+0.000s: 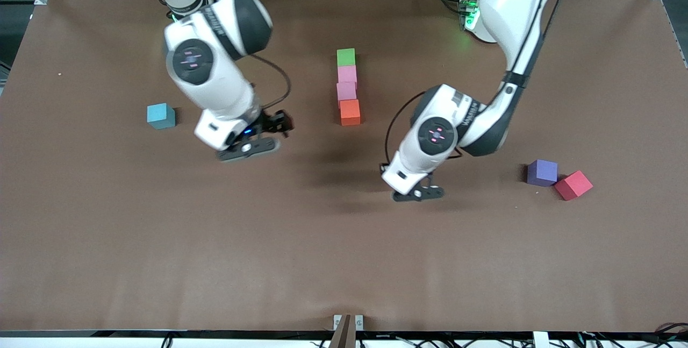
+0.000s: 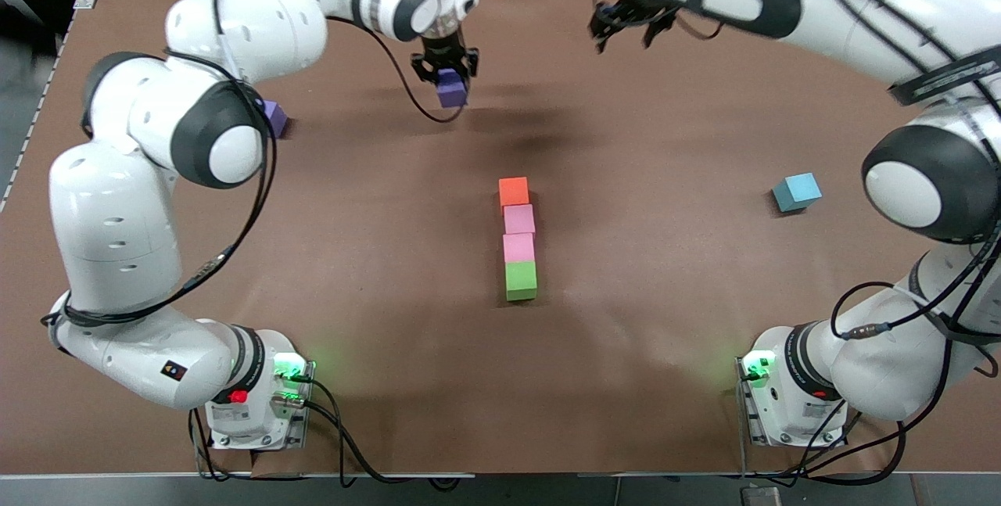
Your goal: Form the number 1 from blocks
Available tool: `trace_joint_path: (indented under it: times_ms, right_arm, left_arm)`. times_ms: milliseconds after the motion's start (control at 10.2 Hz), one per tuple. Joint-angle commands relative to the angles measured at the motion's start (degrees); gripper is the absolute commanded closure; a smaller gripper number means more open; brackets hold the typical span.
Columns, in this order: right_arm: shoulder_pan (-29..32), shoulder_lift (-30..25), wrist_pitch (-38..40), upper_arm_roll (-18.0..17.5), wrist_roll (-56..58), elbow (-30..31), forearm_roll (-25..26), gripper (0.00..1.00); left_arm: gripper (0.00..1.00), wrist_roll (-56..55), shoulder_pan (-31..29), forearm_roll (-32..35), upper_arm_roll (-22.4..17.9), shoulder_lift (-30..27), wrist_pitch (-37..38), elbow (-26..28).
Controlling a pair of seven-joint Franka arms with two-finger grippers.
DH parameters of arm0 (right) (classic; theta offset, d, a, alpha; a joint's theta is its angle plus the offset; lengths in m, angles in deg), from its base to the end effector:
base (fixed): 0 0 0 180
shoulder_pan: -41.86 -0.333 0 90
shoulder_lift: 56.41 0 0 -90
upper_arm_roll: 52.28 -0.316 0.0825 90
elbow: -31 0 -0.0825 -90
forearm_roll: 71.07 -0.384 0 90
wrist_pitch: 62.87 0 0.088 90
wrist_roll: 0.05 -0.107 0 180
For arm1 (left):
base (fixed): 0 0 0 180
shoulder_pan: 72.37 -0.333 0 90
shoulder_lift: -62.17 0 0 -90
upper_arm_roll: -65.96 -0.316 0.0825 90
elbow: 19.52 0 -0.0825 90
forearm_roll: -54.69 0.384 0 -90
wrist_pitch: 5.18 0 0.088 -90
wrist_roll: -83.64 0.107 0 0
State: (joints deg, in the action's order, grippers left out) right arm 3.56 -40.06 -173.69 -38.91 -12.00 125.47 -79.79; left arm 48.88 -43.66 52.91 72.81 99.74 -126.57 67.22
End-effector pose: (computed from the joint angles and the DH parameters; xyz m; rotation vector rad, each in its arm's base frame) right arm 0.5735 0.2931 0.4512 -3.0526 -0.2791 0.0249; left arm 0.5798 -0.4000 0.2762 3.0835 0.0397 -0.1476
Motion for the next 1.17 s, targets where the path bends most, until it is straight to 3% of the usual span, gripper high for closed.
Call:
trace_joint_path:
  times_ms: [0,685,881,1077]
  right_arm:
    - [3.1,0.1,3.9,-0.6,0.5,-4.5,4.7,0.0]
    - [20.7,-11.3,9.7,-4.4,0.8,-4.6,5.9,0.0]
    - [28.9,-12.3,10.5,-11.2,3.3,-4.7,6.1,0.0]
    - [29.2,-12.0,10.5,-11.3,3.5,-5.2,6.2,0.0]
  left_arm:
    - [1.0,1.2,1.3,1.3,2.2,0.7,0.4,0.2]
    - [1.0,-4.6,6.2,-2.1,2.6,2.4,0.3,0.1]
    - [1.0,-6.6,6.4,-2.4,2.6,2.8,0.2,0.1]
    - [1.0,-9.3,7.5,-3.4,2.6,3.4,0.1,0.1]
